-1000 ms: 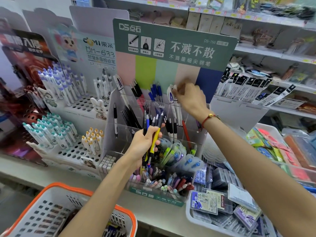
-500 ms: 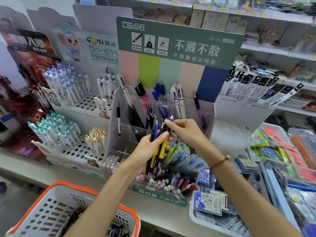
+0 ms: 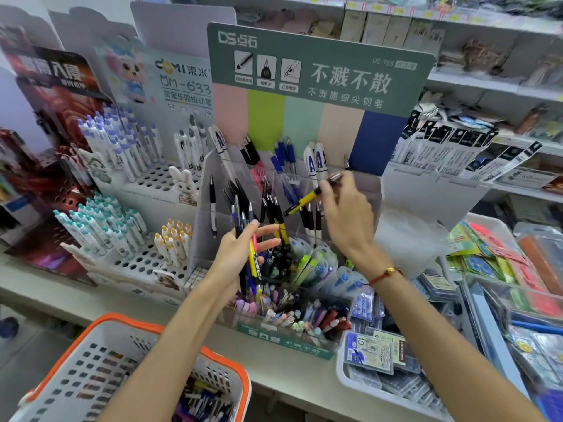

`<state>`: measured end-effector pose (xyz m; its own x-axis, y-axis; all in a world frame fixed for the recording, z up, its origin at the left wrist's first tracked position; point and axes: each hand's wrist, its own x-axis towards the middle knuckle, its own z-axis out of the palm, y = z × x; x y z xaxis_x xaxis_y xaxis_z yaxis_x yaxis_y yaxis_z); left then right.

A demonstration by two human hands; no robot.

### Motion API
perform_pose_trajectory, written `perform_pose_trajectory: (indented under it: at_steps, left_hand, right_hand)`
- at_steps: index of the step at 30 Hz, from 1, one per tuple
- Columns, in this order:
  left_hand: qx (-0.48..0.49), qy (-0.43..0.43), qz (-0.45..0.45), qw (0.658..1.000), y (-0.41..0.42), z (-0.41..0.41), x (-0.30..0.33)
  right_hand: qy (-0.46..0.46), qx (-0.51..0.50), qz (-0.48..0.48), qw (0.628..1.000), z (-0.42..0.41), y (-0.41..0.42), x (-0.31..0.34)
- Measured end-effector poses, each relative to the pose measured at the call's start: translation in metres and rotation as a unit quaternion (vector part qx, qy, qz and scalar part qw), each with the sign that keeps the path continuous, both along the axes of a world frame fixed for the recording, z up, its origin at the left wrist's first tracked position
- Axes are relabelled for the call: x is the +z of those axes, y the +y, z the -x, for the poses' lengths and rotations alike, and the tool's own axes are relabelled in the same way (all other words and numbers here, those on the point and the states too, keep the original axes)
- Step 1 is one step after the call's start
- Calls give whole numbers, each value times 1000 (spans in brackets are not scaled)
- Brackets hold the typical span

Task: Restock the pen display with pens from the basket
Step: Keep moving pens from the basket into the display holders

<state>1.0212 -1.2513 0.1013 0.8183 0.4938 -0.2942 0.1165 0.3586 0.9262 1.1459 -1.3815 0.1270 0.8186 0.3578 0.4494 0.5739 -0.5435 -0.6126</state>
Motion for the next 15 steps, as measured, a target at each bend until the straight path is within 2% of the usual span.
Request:
perform_pose_trajectory:
  at_steps: [3,5,8,15]
  left_hand:
    - [-3,-10,44,999,3,6,-2]
    - [-10,-20,62,998,5,12,-3]
    - [-34,-37,81,995,7,19,-4]
    - [-90,-56,76,991,6,20,-4]
  right_hand:
    - [-64,31,176,982,2,16,5]
    - [-44,53,241,968,0,27,7]
    - [-1,68,276,959,-4,40,2]
    - [-30,22,331,943,-8,61,0]
